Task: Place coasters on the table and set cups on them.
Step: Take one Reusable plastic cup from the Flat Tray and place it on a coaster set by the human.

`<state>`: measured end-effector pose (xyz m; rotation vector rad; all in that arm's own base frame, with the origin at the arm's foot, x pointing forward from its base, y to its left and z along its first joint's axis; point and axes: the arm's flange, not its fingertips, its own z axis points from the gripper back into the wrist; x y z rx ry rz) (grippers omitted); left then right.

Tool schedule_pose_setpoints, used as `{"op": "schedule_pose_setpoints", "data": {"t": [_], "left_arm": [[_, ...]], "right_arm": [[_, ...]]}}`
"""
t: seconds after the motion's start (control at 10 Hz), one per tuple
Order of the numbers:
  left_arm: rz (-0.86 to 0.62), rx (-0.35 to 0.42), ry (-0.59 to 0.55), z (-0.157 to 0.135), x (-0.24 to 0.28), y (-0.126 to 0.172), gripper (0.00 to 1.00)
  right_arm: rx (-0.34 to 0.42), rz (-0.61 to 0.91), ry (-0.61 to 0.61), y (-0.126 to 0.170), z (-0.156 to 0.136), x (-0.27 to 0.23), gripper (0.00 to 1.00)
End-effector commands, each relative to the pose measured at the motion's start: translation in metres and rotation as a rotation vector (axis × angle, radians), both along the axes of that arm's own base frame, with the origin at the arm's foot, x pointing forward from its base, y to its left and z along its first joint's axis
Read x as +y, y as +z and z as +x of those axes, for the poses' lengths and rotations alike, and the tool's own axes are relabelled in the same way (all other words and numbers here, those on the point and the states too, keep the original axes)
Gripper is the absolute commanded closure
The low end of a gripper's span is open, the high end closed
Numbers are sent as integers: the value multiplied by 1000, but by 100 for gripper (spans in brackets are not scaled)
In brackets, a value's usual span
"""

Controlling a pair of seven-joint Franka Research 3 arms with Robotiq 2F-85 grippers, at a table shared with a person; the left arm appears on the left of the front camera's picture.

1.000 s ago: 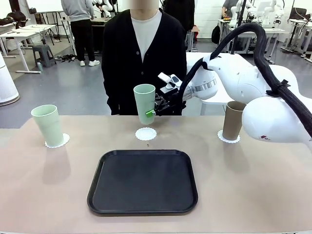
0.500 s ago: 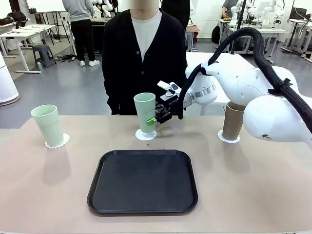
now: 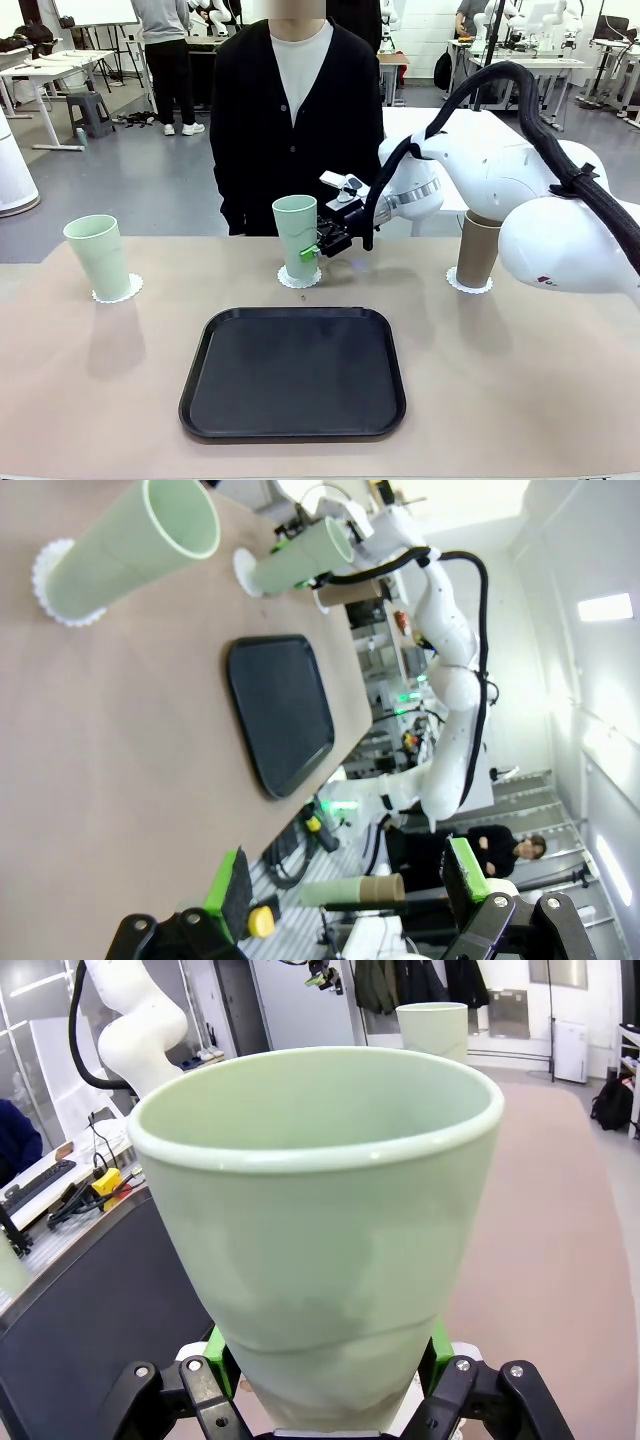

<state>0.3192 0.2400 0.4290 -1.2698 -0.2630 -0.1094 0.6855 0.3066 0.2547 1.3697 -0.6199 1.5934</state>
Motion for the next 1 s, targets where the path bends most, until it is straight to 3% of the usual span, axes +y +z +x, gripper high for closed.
{"op": "schedule_pose_setpoints", "data": {"t": [0.0,0.4,0.9], "left_arm": [[-9,-12,2,-2,0,1,0],[-9,-12,2,-2,0,1,0],[-9,-12,2,-2,0,1,0]], "right_arm": [[16,-9,8,-4,-3,-4,19],[-4,-15,20,-17,-4,0,19],[-62,80,40,-19,-2,1,19]]}}
